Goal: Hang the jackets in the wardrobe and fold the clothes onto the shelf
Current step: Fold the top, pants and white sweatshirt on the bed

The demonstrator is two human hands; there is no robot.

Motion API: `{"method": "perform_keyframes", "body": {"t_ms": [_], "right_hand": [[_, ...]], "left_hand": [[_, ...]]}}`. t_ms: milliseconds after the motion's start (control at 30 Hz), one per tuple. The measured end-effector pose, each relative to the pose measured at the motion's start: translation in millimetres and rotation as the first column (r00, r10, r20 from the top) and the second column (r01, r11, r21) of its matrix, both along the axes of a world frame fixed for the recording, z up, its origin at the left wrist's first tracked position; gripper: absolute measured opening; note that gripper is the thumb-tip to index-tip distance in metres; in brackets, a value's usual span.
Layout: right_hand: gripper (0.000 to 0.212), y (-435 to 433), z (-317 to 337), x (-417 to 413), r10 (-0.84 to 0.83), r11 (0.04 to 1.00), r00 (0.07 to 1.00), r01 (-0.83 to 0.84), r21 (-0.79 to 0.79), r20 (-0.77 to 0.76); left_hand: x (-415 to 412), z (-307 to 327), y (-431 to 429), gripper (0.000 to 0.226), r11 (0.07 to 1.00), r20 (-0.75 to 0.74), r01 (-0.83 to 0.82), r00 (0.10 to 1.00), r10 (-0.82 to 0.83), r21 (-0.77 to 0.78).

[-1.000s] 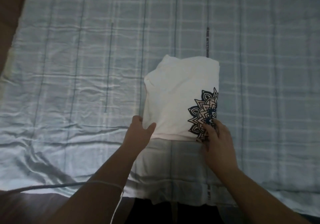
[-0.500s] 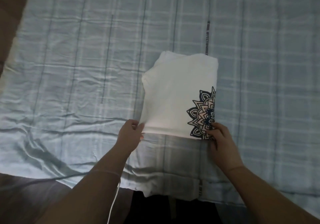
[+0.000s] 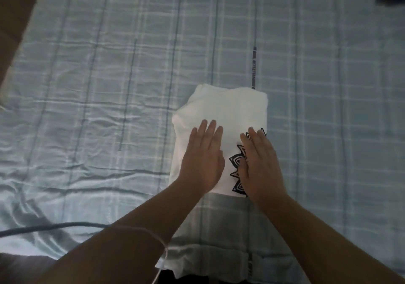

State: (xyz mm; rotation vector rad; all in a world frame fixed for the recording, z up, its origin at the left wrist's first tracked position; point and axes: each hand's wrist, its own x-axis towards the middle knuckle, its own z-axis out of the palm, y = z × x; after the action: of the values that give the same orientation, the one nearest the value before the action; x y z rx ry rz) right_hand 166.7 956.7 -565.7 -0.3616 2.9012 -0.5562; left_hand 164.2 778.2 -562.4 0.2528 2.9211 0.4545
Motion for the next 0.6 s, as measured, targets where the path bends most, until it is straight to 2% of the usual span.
{"method": "perform_keyframes", "body": {"t_ms": [67, 167, 267, 600], "right_hand": [[0.064, -8, -18, -12, 0.041, 0.981, 0.997, -0.051, 0.185, 0.062], [0.069, -3, -43, -18, 0.092, 0.949, 0.989, -0.122, 0.289, 0.116], [0.071, 3, -58, -19, 0.124, 0.942, 0.985, -0.154, 0.298, 0.117], [0.071, 1, -54, -24, 0.115, 0.944, 0.977, -0.164, 0.287, 0.18]], "left_hand": [[-9, -25, 2, 0.063, 0.996, 0.062, 0.013, 0.998, -0.008, -0.086], [-11, -53, -12, 0.069, 0.993, 0.087, 0.053, 0.995, -0.044, -0.102], [-12, -61, -22, 0.069, 0.989, 0.088, 0.095, 0.993, -0.085, -0.115], [-23, -56, -20, 0.068, 0.99, 0.139, 0.068, 0.989, -0.051, -0.121]]}}
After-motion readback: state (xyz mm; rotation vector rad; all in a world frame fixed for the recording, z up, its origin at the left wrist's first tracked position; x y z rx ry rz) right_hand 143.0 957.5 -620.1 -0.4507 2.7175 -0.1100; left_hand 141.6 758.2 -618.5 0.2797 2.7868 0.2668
